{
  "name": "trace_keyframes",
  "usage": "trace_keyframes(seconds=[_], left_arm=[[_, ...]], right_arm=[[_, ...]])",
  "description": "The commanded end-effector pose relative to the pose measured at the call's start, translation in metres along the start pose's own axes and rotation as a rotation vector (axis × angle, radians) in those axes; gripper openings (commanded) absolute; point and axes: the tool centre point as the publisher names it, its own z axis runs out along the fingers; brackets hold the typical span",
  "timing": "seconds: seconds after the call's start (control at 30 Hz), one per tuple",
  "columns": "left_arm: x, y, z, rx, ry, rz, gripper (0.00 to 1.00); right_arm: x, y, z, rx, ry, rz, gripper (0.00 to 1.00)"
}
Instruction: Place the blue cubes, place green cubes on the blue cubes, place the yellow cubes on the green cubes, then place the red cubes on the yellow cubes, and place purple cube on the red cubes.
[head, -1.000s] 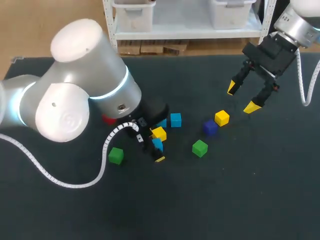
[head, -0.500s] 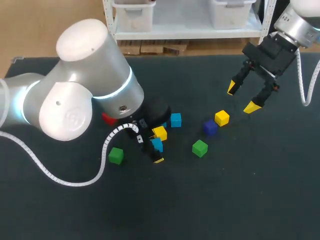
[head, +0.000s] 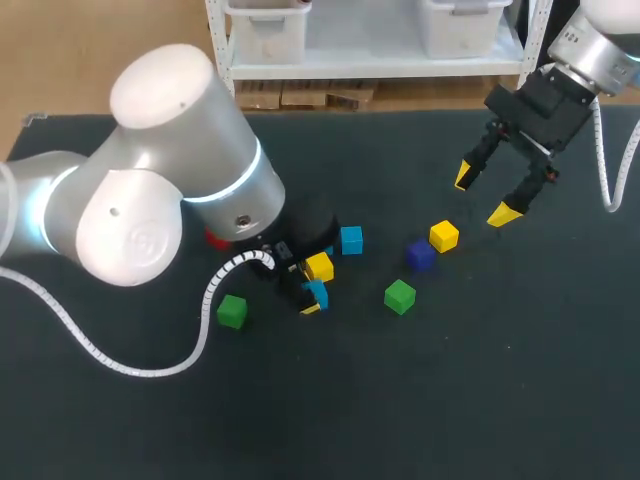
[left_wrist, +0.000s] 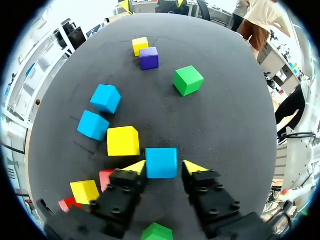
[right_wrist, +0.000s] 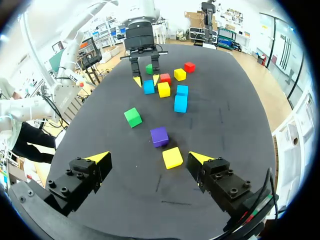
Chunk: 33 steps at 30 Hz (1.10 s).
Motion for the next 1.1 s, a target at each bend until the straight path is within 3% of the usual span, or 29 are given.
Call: trace_keyframes(seconds=[0.03, 0.23, 0.53, 0.8, 1.1], left_arm=[[0.002, 0.0, 0.001, -0.004, -0.008, 0.001, 0.0], [-0.001, -0.004, -0.01, -0.019, -0.015, 0.0, 0.0], [-0.007, -0.004, -0.053, -0.06, -0.003, 0.016, 0.0], [-0.007, 0.027, -0.083, -0.076, 0.045, 0.109, 0.0], [0.003, 0.07, -0.08, -0.034, 0.044, 0.206, 0.0]], right_arm=[[0.0, -0.001, 0.0, -0.001, -0.002, -0.001, 1.0], [0.0, -0.001, 0.0, -0.001, -0.002, -0.001, 1.0], [0.0, -0.001, 0.0, -0.001, -0.002, -0.001, 1.0], [0.0, -0.001, 0.0, -0.001, -0.002, -0.001, 1.0], [0.0, -0.001, 0.0, -0.001, -0.002, -0.001, 1.0]])
